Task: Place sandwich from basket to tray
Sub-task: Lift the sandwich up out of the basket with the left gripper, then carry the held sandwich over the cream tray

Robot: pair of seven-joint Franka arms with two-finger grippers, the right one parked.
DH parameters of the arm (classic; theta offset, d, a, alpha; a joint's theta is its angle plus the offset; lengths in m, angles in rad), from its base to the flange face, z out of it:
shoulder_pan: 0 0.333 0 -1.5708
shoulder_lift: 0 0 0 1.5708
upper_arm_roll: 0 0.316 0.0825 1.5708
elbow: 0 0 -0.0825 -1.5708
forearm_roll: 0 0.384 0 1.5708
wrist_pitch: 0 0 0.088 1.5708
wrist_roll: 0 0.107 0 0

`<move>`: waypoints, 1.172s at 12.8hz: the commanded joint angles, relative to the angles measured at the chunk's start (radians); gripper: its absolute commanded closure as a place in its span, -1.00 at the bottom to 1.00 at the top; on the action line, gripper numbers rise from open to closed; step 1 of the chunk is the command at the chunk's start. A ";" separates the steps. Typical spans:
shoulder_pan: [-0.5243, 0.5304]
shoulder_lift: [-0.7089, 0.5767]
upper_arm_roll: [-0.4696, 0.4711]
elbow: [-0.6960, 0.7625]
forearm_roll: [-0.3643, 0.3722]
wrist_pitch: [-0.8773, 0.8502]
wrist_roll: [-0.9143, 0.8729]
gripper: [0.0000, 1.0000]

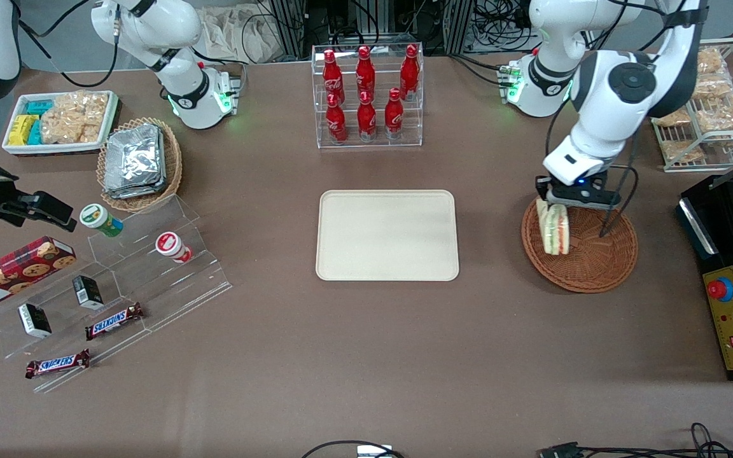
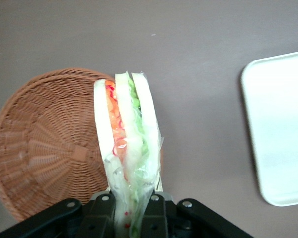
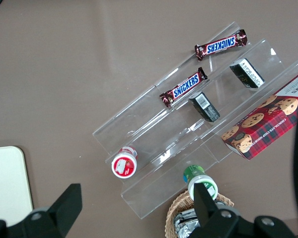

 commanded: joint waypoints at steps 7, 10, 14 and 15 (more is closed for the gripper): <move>-0.002 0.274 -0.313 0.245 -0.006 -0.012 -0.341 1.00; -0.003 0.368 -0.353 0.299 0.001 -0.010 -0.367 1.00; -0.005 0.466 -0.371 0.313 0.047 -0.010 -0.417 1.00; -0.005 0.492 -0.373 0.314 0.086 -0.007 -0.445 1.00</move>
